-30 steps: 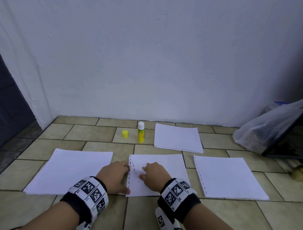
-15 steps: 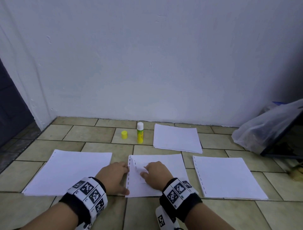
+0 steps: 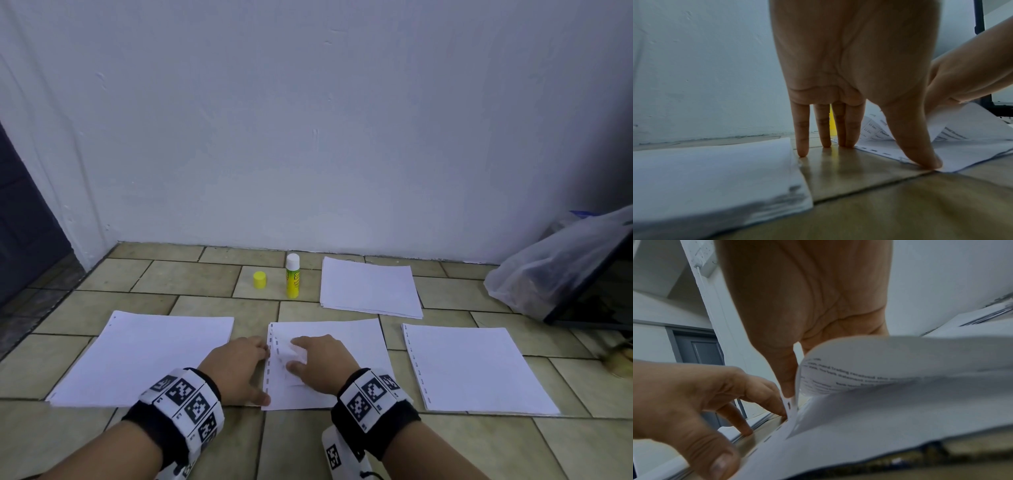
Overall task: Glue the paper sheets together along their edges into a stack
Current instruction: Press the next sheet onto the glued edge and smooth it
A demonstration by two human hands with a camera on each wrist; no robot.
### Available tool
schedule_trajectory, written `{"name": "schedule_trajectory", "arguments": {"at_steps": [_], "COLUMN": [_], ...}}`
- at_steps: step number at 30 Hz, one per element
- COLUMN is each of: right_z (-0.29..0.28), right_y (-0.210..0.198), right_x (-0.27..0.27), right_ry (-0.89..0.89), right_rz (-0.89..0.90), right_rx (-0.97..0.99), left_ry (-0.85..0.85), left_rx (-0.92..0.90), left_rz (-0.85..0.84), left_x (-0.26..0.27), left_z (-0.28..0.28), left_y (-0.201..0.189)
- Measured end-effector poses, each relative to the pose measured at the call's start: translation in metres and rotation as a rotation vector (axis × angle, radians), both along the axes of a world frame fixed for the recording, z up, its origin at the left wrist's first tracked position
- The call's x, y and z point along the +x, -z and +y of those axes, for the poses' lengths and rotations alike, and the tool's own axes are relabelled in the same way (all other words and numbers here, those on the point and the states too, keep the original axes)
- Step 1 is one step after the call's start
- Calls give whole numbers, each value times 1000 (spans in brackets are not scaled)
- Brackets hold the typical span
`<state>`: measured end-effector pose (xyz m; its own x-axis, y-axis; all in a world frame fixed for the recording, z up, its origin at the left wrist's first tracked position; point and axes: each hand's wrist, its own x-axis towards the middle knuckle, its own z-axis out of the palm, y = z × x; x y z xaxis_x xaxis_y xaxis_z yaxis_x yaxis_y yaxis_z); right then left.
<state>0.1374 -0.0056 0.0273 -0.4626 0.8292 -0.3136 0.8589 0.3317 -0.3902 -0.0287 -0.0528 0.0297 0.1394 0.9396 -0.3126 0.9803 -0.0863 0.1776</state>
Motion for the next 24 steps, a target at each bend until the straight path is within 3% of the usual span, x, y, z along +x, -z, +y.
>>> {"name": "schedule_trajectory", "arguments": {"at_steps": [24], "right_z": [-6], "right_y": [-10], "right_x": [-3], "right_ry": [-72], "right_rz": [-181], "right_rx": [-1], "left_ry": [78], "left_rx": [23], "left_rz": [44], "left_x": [-11], "left_z": [9], "left_y": [9]}}
